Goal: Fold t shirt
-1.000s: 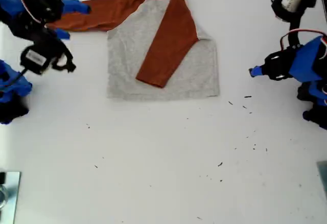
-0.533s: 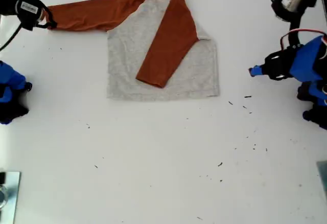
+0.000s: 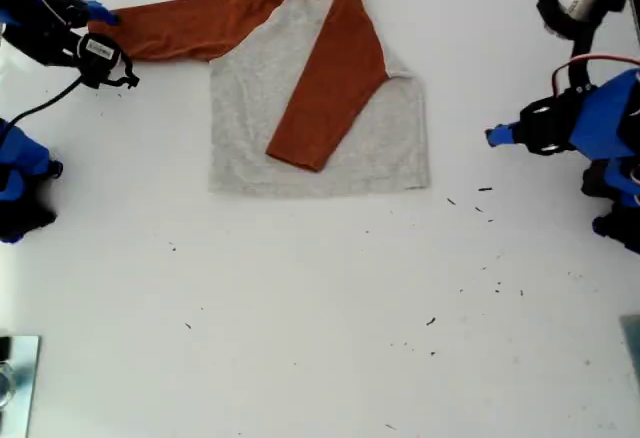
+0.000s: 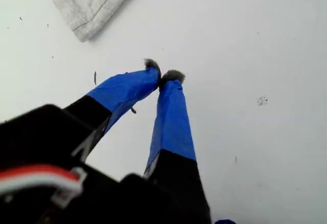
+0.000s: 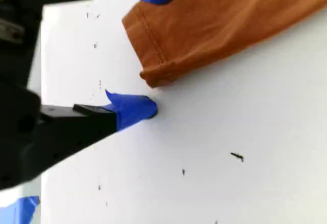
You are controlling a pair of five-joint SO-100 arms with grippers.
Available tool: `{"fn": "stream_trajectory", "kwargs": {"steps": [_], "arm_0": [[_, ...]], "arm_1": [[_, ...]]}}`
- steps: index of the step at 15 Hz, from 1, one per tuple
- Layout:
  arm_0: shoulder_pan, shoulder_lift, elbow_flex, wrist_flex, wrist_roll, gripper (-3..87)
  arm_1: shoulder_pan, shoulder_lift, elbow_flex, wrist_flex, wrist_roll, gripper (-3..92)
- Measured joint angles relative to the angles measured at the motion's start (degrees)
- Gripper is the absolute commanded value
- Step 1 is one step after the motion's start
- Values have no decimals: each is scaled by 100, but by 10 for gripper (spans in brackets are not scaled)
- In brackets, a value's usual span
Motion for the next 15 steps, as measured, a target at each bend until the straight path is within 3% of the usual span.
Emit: {"fn": "stream_trajectory", "kwargs": {"steps": [2, 5, 8, 11, 12, 13, 14, 15], "arm_0": [[9, -510, -237, -123, 193, 12], [439, 88, -360, -53, 220, -2], [1784, 606, -1547, 853, -149, -3], [3814, -211, -3911, 1292, -255, -3], [4456, -976, -4992, 1450, -229, 7], [5036, -1872, -6144, 1582, -53, 200], [5520, -2821, -7392, 1687, 246, 328], [5906, -3393, -8323, 1661, 510, 206]], "arm_1": [[-123, 141, 70, 35, 0, 34], [-176, 299, 105, 70, 97, 34], [-193, 308, 105, 70, 141, 34], [-193, 308, 105, 70, 193, 34], [-193, 308, 105, 70, 193, 34], [-193, 308, 105, 70, 229, 34], [-193, 308, 105, 70, 246, 34], [-193, 308, 105, 70, 246, 34]]}}
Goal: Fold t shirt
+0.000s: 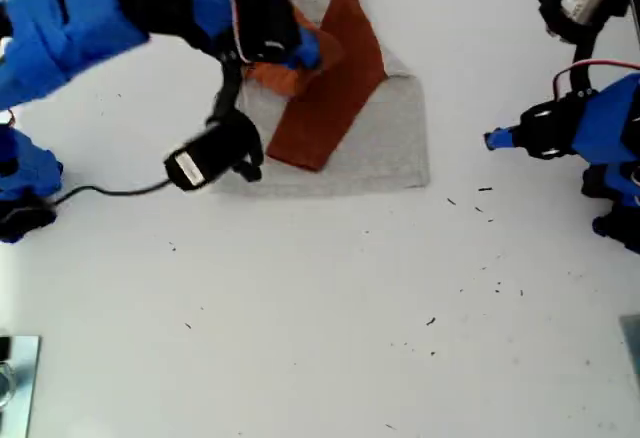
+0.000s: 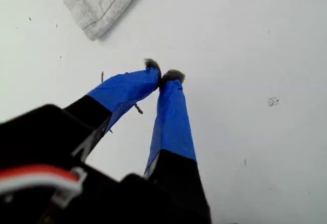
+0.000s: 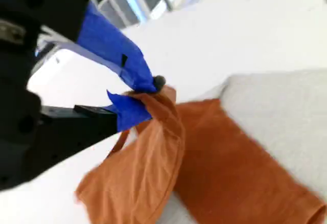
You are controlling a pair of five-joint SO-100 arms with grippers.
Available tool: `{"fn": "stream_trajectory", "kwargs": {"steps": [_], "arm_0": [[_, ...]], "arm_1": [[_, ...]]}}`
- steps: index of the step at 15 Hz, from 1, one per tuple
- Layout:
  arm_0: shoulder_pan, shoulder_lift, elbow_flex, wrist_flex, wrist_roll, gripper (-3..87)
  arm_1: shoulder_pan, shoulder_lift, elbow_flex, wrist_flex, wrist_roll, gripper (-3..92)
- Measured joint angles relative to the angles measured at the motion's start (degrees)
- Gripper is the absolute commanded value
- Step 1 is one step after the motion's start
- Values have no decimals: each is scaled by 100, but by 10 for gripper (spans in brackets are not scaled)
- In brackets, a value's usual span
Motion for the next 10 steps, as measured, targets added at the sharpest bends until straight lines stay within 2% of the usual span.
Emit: {"fn": "stream_trajectory", "kwargs": {"steps": [1, 4, 6, 7, 8, 9, 10], "arm_0": [[237, -44, -334, -97, 193, 96], [167, 554, -79, 149, 316, 95], [44, 1151, 923, 457, 387, 108], [-62, 1652, 1890, 413, 79, 104], [-132, 2391, 3111, 9, -132, 77], [-167, 3357, 4579, -527, -325, 4], [-185, 4500, 6126, -1028, -589, -1]], "arm_1": [[0, 0, 0, 0, 18, 34], [0, 0, 0, 0, 18, 34], [0, 0, 0, 0, 18, 34], [0, 0, 0, 0, 18, 34], [0, 0, 0, 0, 18, 34], [0, 0, 0, 0, 18, 34], [0, 0, 0, 0, 53, 34]]}}
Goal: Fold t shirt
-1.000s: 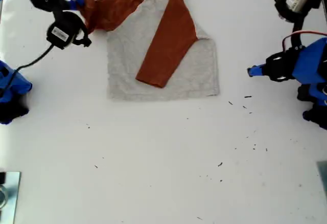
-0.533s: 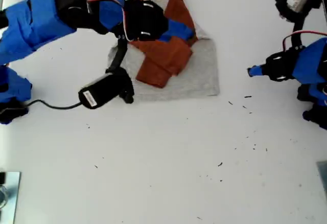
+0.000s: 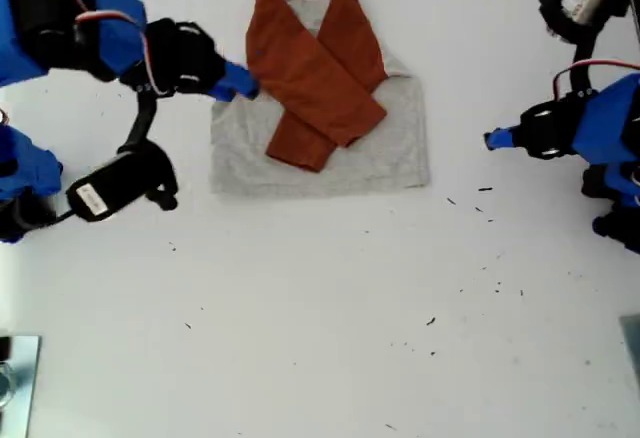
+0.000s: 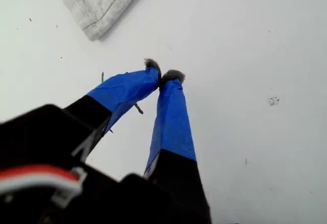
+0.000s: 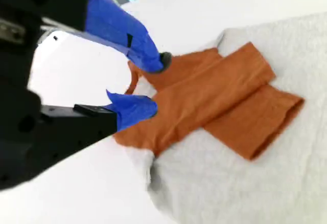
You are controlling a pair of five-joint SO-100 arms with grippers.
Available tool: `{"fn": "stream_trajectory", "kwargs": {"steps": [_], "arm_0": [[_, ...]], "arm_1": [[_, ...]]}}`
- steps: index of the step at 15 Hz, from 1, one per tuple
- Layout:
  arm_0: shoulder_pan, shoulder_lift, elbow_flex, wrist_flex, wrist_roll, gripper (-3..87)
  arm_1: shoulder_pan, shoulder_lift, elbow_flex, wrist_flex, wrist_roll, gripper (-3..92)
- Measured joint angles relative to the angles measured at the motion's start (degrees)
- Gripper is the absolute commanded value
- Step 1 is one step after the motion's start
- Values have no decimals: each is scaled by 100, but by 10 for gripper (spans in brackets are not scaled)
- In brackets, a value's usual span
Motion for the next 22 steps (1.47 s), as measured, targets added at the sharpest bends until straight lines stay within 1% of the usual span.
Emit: {"fn": "stream_trajectory", "kwargs": {"steps": [1, 3, 5, 6, 7, 8, 9, 10, 11, 12, 13, 14, 15, 16, 17, 21, 22], "arm_0": [[-35, 1283, 1503, -193, -202, -1], [26, 3410, 3867, -176, -809, -3], [527, 4605, 5300, -176, -1547, -3], [668, 5098, 5449, -158, -1714, -3], [677, 5282, 5476, -62, -1784, -2], [668, 4852, 5186, 114, -1846, 36], [677, 4148, 4482, 439, -1872, 189], [800, 3375, 3480, 791, -1863, 272], [1002, 2584, 2364, 1072, -1802, 290], [1037, 1837, 1336, 1336, -1679, 305], [1151, 1292, 677, 1406, -1538, 317], [1292, 879, 448, 1406, -1477, 321], [1301, 475, 404, 1380, -1477, 320], [1301, 220, 466, 1248, -1477, 317], [1345, 26, 650, 923, -1477, 316], [1362, -501, 1380, -18, -1468, 310], [1362, -756, 1424, -237, -1468, 307]], "arm_1": [[0, 0, 0, 0, 9, 34], [0, 0, 18, 0, 70, 34], [0, -9, 141, 0, 141, 34], [0, -88, 149, 0, 176, 34], [0, -281, 123, 9, 185, 33], [0, -879, -272, 105, 185, 47], [-88, -1811, -1037, 246, 185, 273], [-220, -2848, -2004, 378, 185, 385], [-431, -3814, -2988, 492, 185, 374], [-650, -4693, -3973, 703, 185, 336], [-835, -5423, -4834, 914, 185, 327], [-967, -5889, -5353, 1028, 290, 337], [-1028, -6214, -5520, 1037, 396, 355], [-1037, -6504, -5563, 1028, 527, 357], [-1081, -6785, -5563, 949, 580, 353], [-1178, -7822, -5563, -35, 571, 325], [-1178, -8007, -5528, -229, 527, 291]]}}
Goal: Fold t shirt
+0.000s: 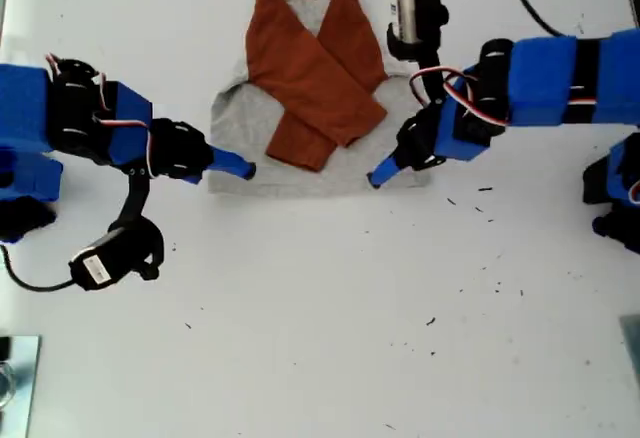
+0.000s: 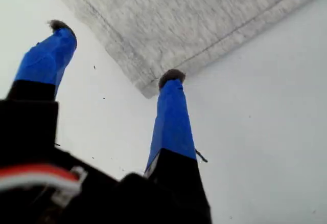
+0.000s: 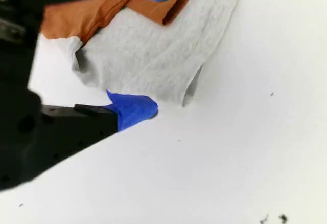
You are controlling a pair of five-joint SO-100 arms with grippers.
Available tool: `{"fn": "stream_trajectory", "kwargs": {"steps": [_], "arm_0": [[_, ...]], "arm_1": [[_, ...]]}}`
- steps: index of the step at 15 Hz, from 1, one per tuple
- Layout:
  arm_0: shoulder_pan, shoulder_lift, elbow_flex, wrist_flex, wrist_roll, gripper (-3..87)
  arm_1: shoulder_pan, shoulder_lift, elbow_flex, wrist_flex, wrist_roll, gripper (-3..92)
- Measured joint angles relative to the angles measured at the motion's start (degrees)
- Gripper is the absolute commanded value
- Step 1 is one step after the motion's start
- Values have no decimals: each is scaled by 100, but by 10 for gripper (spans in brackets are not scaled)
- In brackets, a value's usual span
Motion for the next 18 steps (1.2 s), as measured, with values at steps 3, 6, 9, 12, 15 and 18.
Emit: {"fn": "stream_trajectory", "kwargs": {"steps": [3, 6, 9, 12, 15, 18], "arm_0": [[-26, -1195, -114, -527, -9, 167], [-88, -1564, -220, -694, -53, -2], [-88, -1608, -369, -853, -53, -2], [0, -1477, -536, -765, -53, -2], [940, -1433, -1081, -369, -193, -3], [2391, -1433, -1828, -193, -896, -3]], "arm_1": [[53, -299, 492, -844, -70, 159], [114, -519, 993, -1433, -62, 36], [53, -580, 896, -1679, -62, 35], [-220, -439, 563, -1485, -53, 33], [-1002, 141, 492, -949, 176, 32], [-2127, 1274, 659, -712, 791, 32]]}}
